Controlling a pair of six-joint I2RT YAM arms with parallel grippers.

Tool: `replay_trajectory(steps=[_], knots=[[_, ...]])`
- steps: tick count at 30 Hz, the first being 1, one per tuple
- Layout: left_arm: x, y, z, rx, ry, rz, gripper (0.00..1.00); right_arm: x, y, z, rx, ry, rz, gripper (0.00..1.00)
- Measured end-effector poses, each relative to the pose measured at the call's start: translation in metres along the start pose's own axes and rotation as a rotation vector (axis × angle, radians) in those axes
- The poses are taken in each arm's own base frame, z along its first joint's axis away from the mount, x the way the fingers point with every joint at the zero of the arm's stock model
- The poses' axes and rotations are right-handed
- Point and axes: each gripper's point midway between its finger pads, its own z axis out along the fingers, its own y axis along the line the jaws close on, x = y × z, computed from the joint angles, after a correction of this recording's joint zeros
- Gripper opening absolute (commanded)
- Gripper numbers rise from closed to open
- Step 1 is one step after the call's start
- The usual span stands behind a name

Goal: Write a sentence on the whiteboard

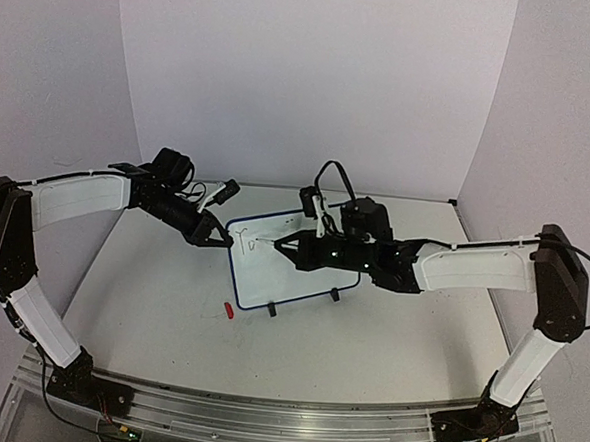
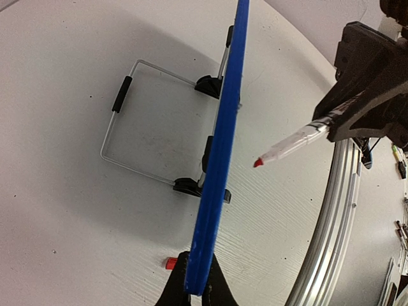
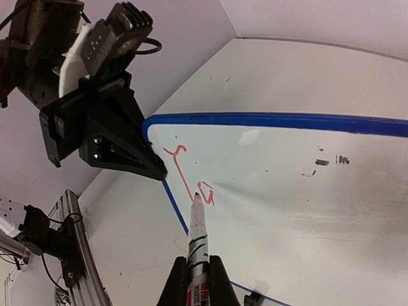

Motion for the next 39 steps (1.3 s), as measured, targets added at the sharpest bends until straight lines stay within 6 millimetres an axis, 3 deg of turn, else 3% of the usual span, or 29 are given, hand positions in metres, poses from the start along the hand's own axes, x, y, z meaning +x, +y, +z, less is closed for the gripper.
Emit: replay_trajectory(steps=[7, 19, 39], knots=[[0.000, 0.000, 0.000, 0.001, 0.001, 0.002, 0.00, -0.022, 0.006, -0.015, -0.035, -0.046, -0.002, 0.00], [0.001, 0.000, 0.000, 0.001, 0.003, 0.002, 0.00, -0.001, -0.012, -0.003, -0.021, 0.014, 0.029, 0.00], [0.001, 0.000, 0.000, 0.001, 0.003, 0.003, 0.00, 0.005, -0.024, 0.005, 0.003, 0.031, 0.051, 0.00]])
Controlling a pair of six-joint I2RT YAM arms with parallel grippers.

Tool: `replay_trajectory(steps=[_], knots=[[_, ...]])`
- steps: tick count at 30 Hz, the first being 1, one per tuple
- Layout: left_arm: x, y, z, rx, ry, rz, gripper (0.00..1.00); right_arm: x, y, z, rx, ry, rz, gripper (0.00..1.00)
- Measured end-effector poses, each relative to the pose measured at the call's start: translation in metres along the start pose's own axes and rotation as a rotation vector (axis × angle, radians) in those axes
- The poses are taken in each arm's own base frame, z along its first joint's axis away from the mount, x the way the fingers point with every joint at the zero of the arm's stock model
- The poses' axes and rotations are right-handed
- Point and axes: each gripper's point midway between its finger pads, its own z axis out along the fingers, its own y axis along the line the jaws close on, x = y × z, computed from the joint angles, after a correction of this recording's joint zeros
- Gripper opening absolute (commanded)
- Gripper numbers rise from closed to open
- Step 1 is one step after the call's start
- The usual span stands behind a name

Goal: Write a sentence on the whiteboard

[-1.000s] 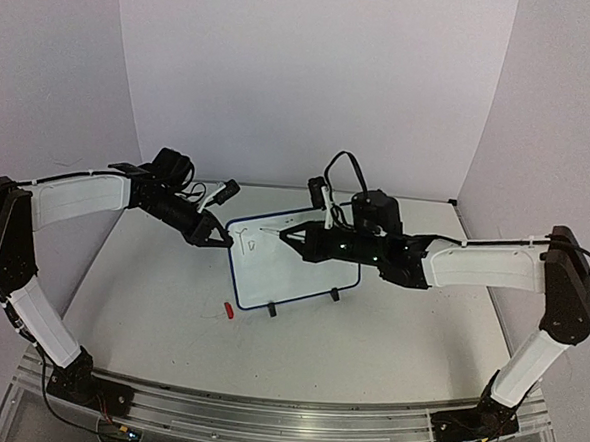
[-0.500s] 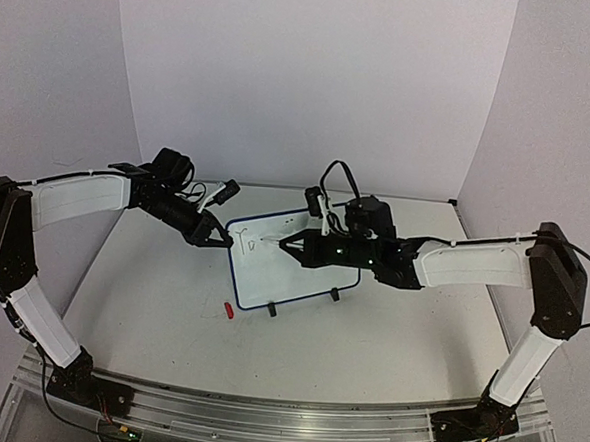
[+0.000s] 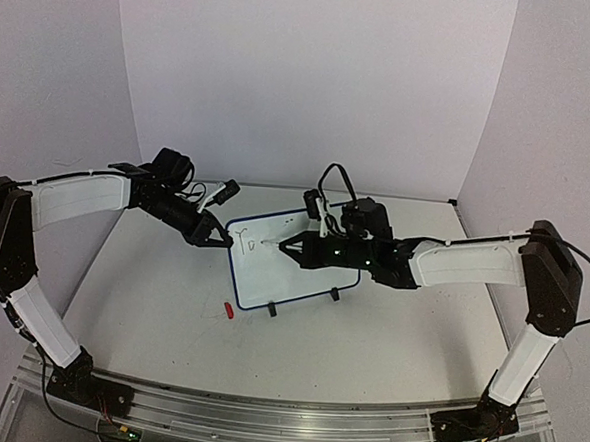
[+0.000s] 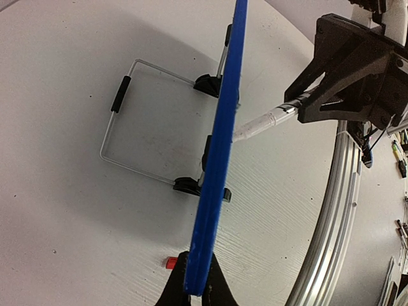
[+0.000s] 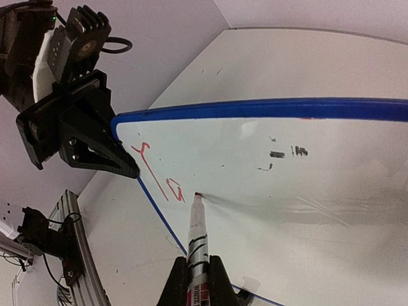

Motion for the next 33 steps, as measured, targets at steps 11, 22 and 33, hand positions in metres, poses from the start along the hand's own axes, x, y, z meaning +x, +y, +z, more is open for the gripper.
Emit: replay_trajectory(steps=[11, 22, 33], knots=[[0.000, 0.000, 0.000, 0.000, 0.001, -0.001, 0.00, -0.002, 0.004, 0.005, -0.020, 0.002, -0.002, 0.00], [0.000, 0.000, 0.000, 0.001, 0.001, -0.001, 0.00, 0.007, 0.001, 0.007, -0.022, 0.034, 0.004, 0.00], [0.000, 0.001, 0.001, 0.000, 0.001, -0.001, 0.00, 0.009, -0.002, 0.006, -0.003, 0.034, 0.001, 0.00]])
